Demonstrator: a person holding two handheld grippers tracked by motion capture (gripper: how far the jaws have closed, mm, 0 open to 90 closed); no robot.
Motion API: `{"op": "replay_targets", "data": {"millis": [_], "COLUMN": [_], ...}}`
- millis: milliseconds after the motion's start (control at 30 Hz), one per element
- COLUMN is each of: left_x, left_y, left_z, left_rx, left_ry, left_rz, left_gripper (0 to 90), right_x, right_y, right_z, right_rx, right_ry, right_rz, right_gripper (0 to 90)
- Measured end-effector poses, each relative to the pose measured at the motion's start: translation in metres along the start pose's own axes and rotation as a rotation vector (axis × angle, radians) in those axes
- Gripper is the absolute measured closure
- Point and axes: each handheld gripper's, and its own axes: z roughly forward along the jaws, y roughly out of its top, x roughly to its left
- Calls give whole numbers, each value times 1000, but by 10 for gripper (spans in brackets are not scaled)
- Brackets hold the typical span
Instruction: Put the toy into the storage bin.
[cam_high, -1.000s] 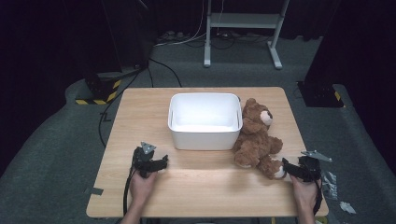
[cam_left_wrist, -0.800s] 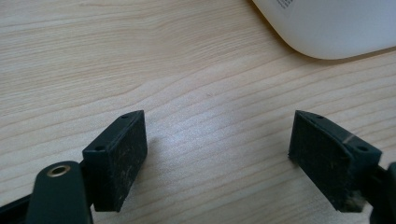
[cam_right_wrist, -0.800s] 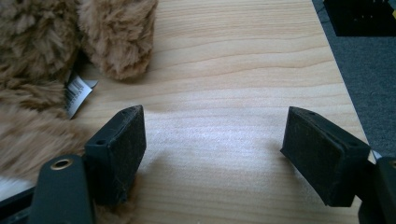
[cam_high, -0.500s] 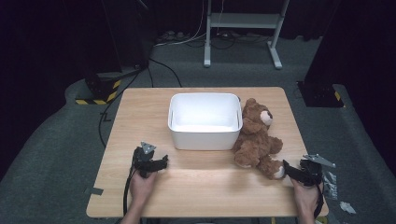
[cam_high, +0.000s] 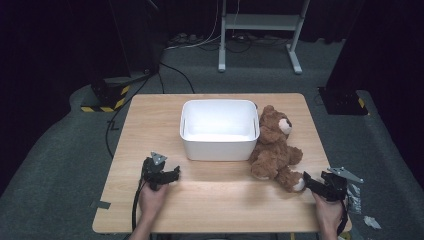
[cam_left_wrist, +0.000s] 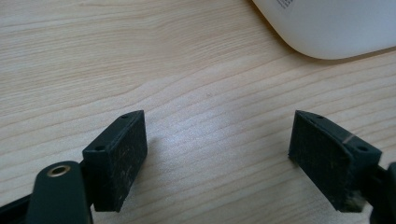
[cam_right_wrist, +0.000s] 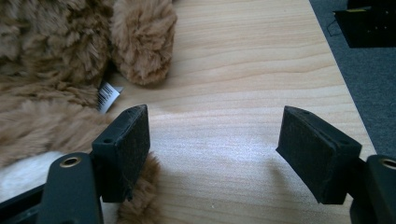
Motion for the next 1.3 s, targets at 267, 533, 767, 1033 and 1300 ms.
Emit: {"op": "replay_targets", "data": {"millis": [267, 533, 767, 1033, 1300], "left_x": [0, 0, 0, 0, 0], "left_y": [0, 0, 0, 0, 0], "left_z": [0, 0, 0, 0, 0], "left_rx": [-1, 0, -3, -2, -1], "left_ry": [0, 0, -1, -1, 0], "left_rz": [0, 0, -1, 0, -1], "left_gripper": [193, 193, 193, 193, 193], "right_x": [4, 10, 20, 24, 29], "right_y": [2, 8, 18, 22, 28], "right_z": [-5, -11, -17, -19, -19], "right_rx": [-12, -39, -67, -56, -57], "right_ry": [18, 31, 54, 107, 132], "right_rz": [13, 1, -17, -14, -21], "right_gripper": [247, 244, 241, 246, 242]}}
